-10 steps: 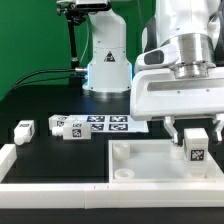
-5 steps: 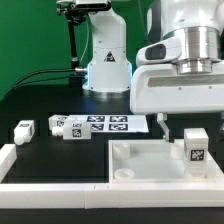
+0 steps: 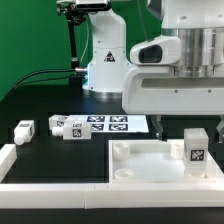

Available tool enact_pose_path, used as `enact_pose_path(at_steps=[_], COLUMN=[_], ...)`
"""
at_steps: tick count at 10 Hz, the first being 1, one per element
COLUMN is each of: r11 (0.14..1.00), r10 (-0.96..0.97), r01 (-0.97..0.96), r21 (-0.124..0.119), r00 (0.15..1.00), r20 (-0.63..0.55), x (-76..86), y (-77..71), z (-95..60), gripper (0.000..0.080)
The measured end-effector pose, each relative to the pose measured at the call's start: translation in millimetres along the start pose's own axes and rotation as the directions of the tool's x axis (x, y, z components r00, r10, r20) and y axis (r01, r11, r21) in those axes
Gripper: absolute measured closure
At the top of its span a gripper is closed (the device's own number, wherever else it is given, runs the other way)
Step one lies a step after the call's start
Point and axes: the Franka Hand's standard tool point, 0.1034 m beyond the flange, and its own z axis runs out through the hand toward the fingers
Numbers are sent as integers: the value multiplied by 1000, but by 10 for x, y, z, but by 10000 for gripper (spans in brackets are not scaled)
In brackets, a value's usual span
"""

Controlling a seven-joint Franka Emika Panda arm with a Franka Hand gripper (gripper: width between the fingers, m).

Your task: Assemble one leg

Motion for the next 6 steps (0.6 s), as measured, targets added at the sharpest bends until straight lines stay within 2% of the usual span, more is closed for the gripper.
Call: enact_pose_path(at_steps=[5,6], r11=[999,999], r10=[34,39], r01=[-34,-39], r21=[1,1], r00=[999,999], r20=[-6,-6], x=[11,11], y=[5,5], z=[-1,-1], gripper=[151,258])
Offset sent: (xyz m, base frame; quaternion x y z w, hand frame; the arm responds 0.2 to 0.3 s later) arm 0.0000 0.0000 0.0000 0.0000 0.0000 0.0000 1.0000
